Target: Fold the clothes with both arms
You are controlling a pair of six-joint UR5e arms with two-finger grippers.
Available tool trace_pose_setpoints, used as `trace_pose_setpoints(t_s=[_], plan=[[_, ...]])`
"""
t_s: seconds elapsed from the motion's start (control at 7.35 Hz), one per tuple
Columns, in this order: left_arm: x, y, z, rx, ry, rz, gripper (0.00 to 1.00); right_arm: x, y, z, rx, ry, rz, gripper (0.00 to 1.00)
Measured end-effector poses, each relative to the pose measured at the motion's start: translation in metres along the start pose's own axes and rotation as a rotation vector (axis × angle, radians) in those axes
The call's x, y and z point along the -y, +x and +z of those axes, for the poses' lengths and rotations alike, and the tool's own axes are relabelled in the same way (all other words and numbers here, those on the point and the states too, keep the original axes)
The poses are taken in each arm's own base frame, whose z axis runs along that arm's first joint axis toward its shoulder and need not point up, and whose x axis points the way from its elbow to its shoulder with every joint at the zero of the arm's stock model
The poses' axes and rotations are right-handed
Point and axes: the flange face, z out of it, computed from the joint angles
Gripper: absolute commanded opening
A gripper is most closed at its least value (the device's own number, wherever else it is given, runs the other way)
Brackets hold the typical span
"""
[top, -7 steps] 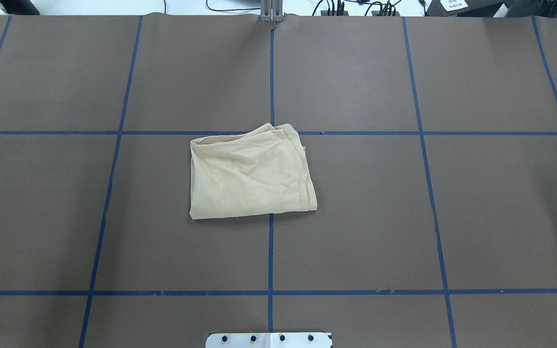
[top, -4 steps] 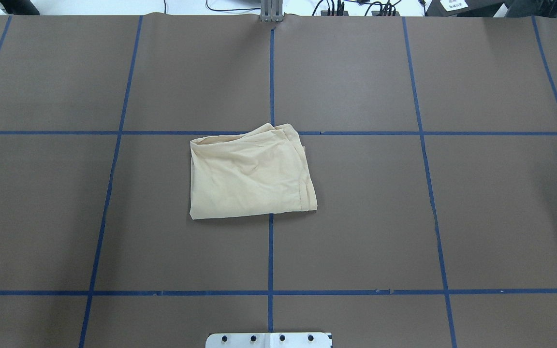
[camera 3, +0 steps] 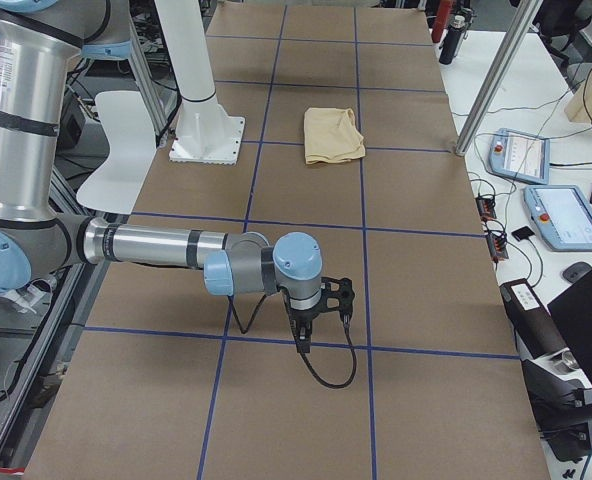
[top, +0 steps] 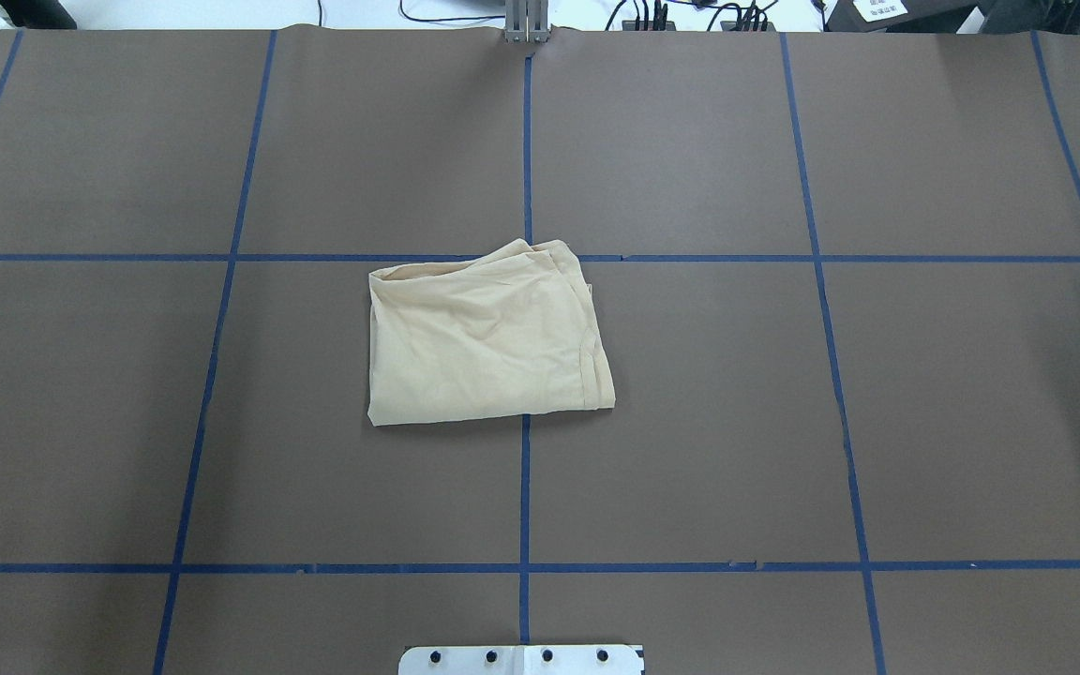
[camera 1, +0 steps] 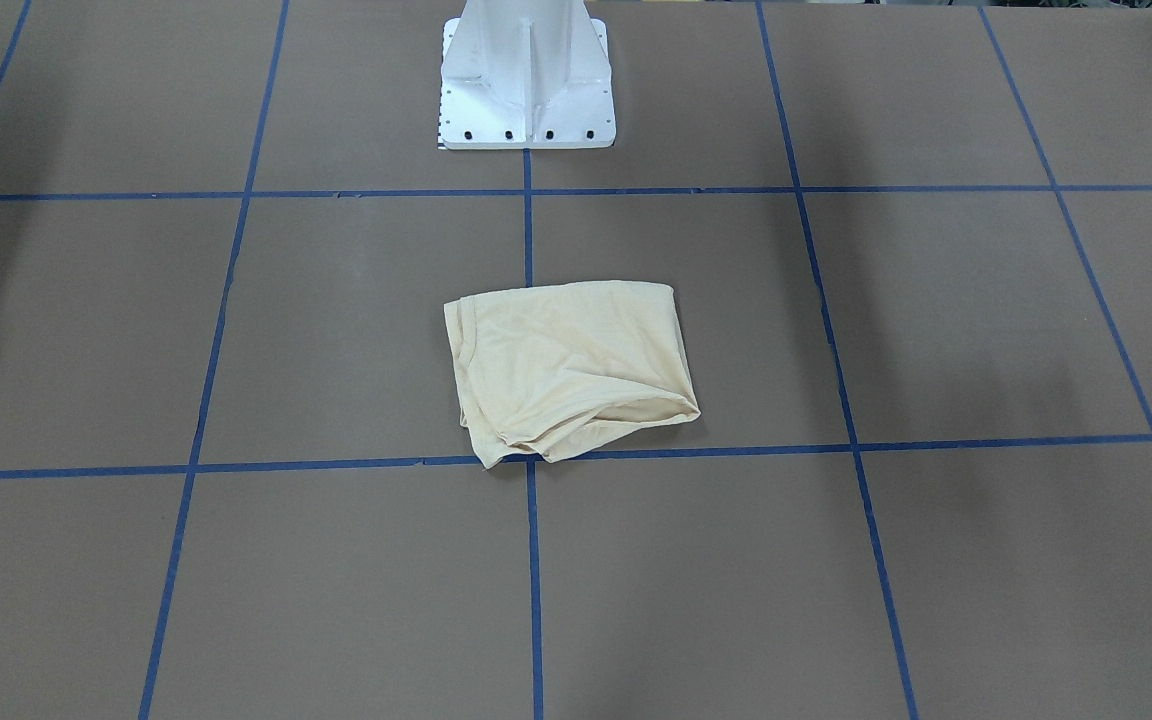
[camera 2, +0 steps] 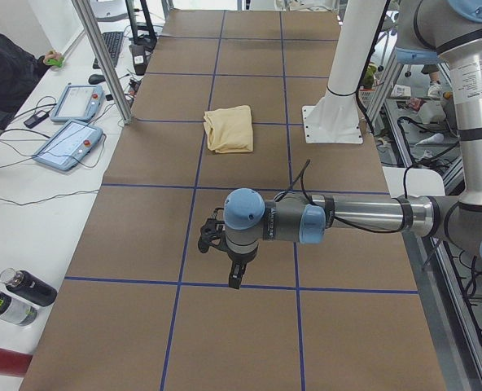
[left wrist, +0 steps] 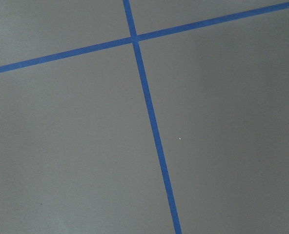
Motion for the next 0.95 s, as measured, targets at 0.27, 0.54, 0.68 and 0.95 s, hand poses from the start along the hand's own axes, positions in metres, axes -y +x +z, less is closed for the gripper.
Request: trace_pose_setpoints(t_s=[0.27, 0.54, 0.68, 0.95], plan=[[0.0000, -0.0001, -0.0002, 0.000, 0.000, 0.000, 1.00, -0.0004, 0.0001, 0.0002, 0.001, -0.001, 0.000, 1.00], [-0.0001, -0.0003, -0.0003, 0.000, 0.001, -0.001, 1.00, -0.0005, -0.0003, 0.0002, 0.005, -0.002, -0.001, 1.00], [0.0000, 0.0000, -0.0004, 0.000, 0.001, 0.000, 1.00, -0.0005, -0.0006, 0.0002, 0.008, -0.002, -0.001, 1.00], [0.0002, 0.0004, -0.0005, 0.000, 0.001, 0.001, 1.00, -0.0005, -0.0011, 0.0005, 0.011, -0.003, -0.001, 1.00]])
